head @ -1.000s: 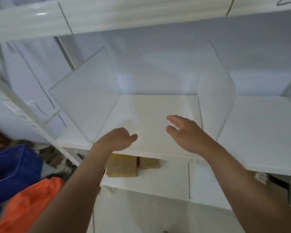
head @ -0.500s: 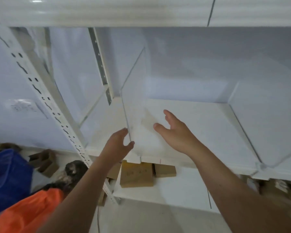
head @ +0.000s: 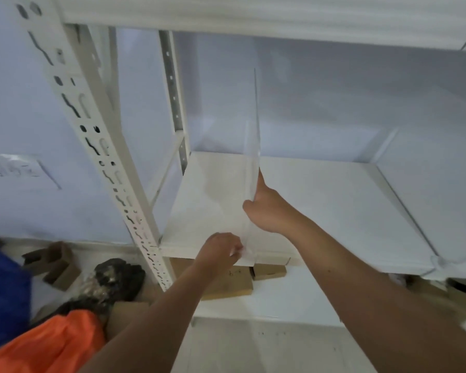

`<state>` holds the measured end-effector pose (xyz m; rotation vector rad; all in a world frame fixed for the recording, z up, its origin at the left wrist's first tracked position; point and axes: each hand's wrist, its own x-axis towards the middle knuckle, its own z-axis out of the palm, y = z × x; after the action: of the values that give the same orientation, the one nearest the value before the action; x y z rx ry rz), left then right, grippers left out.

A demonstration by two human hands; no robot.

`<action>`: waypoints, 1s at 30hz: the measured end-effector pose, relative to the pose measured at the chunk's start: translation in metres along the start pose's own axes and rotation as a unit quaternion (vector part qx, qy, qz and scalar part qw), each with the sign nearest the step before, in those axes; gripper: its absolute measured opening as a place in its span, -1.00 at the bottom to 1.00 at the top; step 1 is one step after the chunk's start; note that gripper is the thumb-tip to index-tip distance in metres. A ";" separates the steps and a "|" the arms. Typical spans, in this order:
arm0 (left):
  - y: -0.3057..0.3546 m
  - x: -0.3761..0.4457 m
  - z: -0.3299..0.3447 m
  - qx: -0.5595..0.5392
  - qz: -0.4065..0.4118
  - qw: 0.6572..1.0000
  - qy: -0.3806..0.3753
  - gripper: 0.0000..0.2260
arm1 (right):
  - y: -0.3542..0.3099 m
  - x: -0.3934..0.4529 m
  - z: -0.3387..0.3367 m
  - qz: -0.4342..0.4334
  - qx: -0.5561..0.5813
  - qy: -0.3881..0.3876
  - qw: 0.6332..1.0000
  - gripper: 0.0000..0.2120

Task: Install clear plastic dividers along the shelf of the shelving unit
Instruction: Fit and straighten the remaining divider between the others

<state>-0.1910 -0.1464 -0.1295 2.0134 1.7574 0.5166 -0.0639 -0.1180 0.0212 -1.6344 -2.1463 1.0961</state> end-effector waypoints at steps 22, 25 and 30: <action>0.036 0.017 0.034 0.049 0.013 0.999 -0.011 -0.84 | 0.050 -0.007 -0.030 0.068 0.117 0.012 0.991 -0.30; 0.043 0.018 0.039 0.048 0.011 0.999 -0.023 -0.83 | 0.055 -0.007 -0.034 0.060 0.100 0.016 0.993 -0.30; 0.060 0.028 0.053 0.025 0.023 0.999 -0.026 -0.81 | 0.075 -0.015 -0.053 0.069 0.132 0.032 0.988 -0.41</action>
<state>-0.1087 -0.1288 -0.1422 2.0859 1.7135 0.4340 0.0271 -0.1018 0.0105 -1.6866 -1.7823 1.2866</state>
